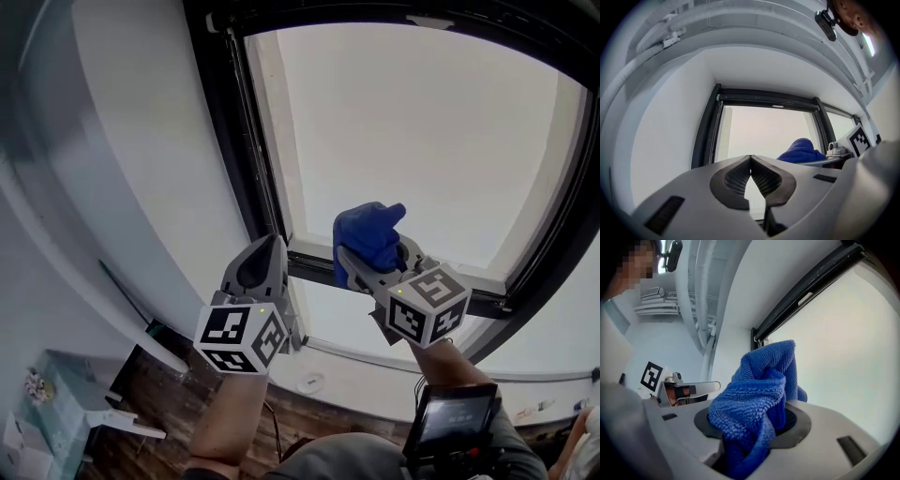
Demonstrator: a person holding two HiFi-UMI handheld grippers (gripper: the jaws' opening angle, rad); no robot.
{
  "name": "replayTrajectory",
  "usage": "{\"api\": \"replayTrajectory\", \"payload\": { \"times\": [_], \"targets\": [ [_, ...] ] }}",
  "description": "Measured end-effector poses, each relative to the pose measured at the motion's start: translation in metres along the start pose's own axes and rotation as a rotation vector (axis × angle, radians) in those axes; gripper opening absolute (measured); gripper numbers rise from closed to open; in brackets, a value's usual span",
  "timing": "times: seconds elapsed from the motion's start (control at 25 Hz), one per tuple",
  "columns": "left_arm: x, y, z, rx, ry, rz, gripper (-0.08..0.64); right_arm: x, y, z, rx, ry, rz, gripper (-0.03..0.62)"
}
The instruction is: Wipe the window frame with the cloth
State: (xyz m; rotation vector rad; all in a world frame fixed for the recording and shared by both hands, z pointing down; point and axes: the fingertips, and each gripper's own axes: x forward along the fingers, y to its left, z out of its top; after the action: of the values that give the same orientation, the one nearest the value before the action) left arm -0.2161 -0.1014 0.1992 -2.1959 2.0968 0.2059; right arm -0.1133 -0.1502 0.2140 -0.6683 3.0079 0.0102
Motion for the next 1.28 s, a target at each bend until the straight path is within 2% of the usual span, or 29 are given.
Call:
{"api": "replayTrajectory", "payload": {
  "times": [0.12, 0.32, 0.56, 0.72, 0.8, 0.96, 1.28],
  "targets": [
    [0.025, 0.007, 0.01, -0.024, -0.005, 0.009, 0.009, 0.02, -0.025, 0.008, -0.013, 0.002, 0.029, 0.212],
    [0.06, 0.03, 0.021, 0.047, 0.0, 0.035, 0.009, 0.063, -0.051, 0.02, 0.009, -0.022, 0.051, 0.212],
    [0.1, 0.073, 0.042, 0.101, -0.041, 0.035, 0.009, 0.131, -0.072, 0.048, -0.034, -0.061, 0.052, 0.212],
    [0.124, 0.11, 0.072, 0.157, -0.088, 0.084, 0.009, 0.177, -0.075, 0.079, -0.077, -0.109, 0.049, 0.212],
    [0.138, 0.128, 0.082, 0.152, -0.097, 0.094, 0.009, 0.201, -0.078, 0.093, -0.089, -0.126, 0.039, 0.212],
    [0.157, 0.151, 0.093, 0.171, -0.098, 0.079, 0.009, 0.245, -0.079, 0.115, -0.098, -0.148, 0.034, 0.212],
    [0.194, 0.165, 0.129, 0.206, -0.121, 0.017, 0.009, 0.302, -0.087, 0.182, -0.15, -0.228, -0.013, 0.212]
  ]
}}
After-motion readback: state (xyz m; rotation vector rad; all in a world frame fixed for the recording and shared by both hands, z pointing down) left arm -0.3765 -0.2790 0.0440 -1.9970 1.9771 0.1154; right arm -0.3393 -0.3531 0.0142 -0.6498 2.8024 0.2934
